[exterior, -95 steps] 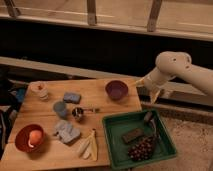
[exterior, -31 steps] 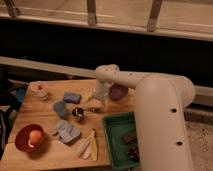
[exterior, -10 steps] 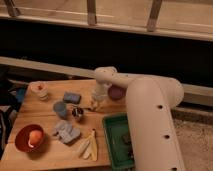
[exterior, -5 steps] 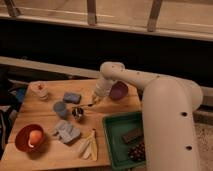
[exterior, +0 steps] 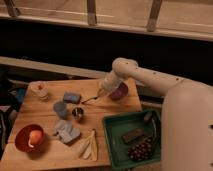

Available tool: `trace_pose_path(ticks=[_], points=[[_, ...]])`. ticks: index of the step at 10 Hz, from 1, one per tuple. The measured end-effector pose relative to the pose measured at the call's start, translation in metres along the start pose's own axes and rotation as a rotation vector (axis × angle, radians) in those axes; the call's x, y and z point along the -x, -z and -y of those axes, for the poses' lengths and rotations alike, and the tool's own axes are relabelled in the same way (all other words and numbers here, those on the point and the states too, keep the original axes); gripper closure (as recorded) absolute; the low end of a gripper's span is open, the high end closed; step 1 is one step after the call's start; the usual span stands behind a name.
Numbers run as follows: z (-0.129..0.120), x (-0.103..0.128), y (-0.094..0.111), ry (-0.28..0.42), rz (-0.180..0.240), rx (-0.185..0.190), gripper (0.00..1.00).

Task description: Place fork in purple bowl

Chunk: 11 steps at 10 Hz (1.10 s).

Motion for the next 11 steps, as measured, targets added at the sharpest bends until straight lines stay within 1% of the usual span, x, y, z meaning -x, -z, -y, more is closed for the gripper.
trace_pose_path(ticks=[2,4,5,7,8,9,10,11], points=[[0.010,0.016,0.029,-0.076,0.072,0.057,1.00],[0.036,0.033,0.068,-0.185,0.173,0.116,1.00],[0.046,0.036,0.080,-0.222,0.205,0.134,1.00],[0.083,0.045,0.119,-0.323,0.294,0.184,1.00],[0.100,0.047,0.135,-0.368,0.330,0.208,1.00],[0.111,0.046,0.145,-0.401,0.351,0.223,1.00],[0.128,0.044,0.157,-0.456,0.381,0.244,1.00],[0.140,0.043,0.159,-0.493,0.385,0.251,1.00]])
